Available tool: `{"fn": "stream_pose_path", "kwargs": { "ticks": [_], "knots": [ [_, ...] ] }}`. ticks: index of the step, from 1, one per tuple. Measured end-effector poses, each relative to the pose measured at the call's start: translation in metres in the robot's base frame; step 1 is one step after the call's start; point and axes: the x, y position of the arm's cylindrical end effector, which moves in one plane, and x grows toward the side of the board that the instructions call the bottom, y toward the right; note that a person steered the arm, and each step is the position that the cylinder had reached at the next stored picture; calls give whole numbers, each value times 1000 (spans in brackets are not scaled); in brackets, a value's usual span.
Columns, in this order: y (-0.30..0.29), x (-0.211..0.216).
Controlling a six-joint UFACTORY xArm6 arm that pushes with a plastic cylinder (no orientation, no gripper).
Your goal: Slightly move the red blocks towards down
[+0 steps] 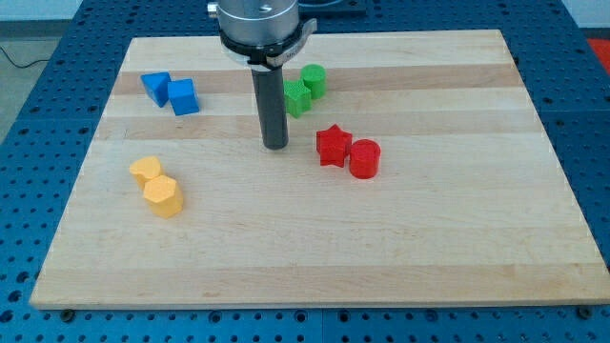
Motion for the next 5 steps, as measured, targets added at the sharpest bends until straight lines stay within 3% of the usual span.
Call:
{"fn": "stream_pose_path", "kwargs": {
  "ticks": [2, 4, 5],
  "knots": [
    [0, -4],
    [69, -4],
    [99, -26]
  ]
}}
